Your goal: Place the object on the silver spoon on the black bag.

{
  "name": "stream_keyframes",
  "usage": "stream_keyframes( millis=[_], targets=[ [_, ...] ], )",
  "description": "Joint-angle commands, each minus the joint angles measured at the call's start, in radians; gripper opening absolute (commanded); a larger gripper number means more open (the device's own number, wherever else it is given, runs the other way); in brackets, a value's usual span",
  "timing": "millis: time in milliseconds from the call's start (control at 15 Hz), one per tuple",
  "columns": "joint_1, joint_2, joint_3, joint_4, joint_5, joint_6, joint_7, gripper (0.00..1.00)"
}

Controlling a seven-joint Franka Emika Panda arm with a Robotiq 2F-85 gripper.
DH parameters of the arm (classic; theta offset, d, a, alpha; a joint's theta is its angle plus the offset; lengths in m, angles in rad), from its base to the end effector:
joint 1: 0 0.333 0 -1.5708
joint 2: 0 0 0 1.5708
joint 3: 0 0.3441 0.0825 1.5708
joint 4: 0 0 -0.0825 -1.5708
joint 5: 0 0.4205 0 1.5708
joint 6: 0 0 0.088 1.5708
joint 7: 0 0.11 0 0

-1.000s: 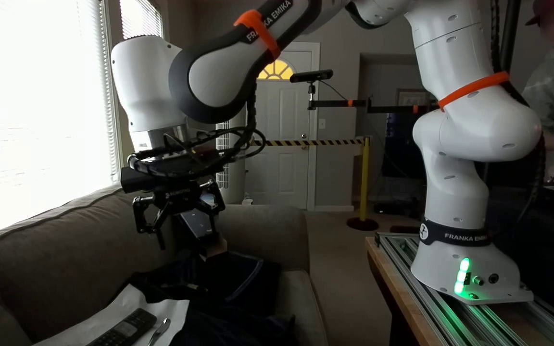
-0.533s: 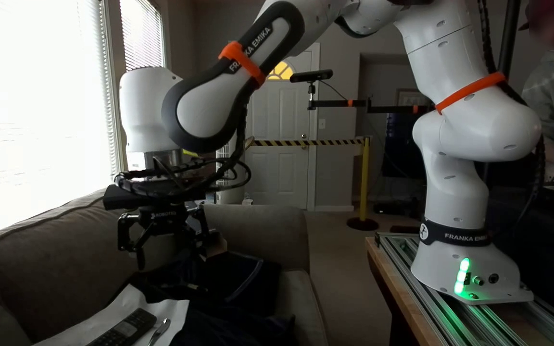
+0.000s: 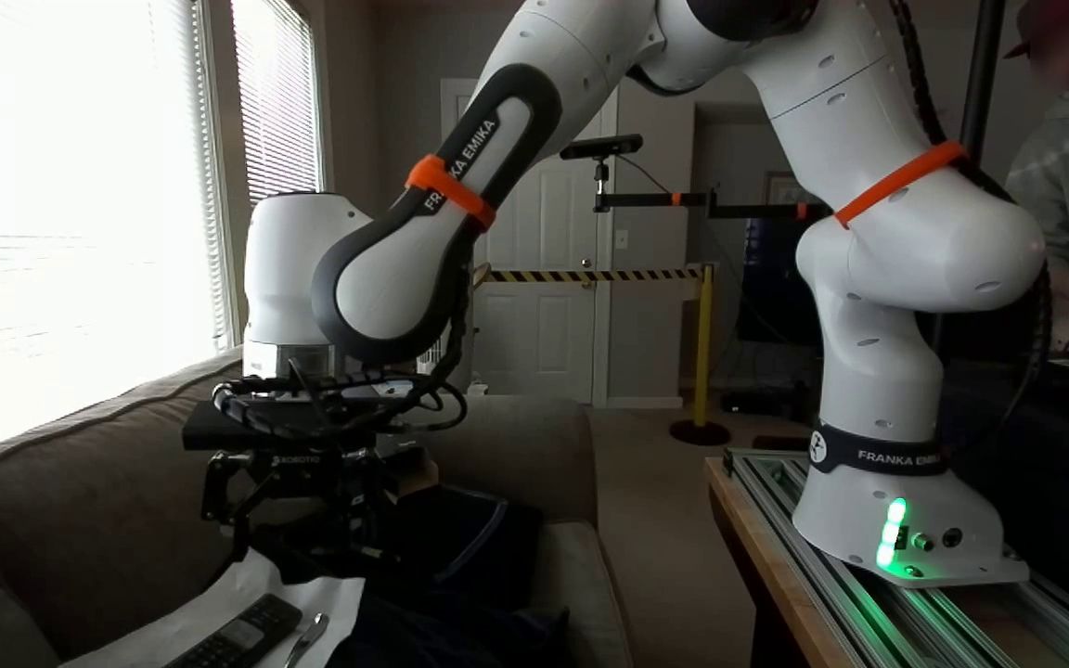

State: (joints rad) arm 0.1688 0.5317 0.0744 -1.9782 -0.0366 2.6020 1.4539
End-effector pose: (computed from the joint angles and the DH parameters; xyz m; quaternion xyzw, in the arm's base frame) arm 0.6392 0.1577 0.1966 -0.8266 0.5608 -0.0247 0.0408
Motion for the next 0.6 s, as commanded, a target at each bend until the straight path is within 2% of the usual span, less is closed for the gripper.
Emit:
stream_keyframes(
  millis=[0, 67, 533],
  targets=[
    [0.031, -0.002, -0.032, 0.002, 0.033, -0.002, -0.023, 1.0],
    [0.038, 0.003, -0.045, 0.01, 0.023, -0.011, -0.015, 1.0],
    [0.037, 0.043, -0.012, 0.003, 0.073, 0.032, -0.103, 1.0]
  ],
)
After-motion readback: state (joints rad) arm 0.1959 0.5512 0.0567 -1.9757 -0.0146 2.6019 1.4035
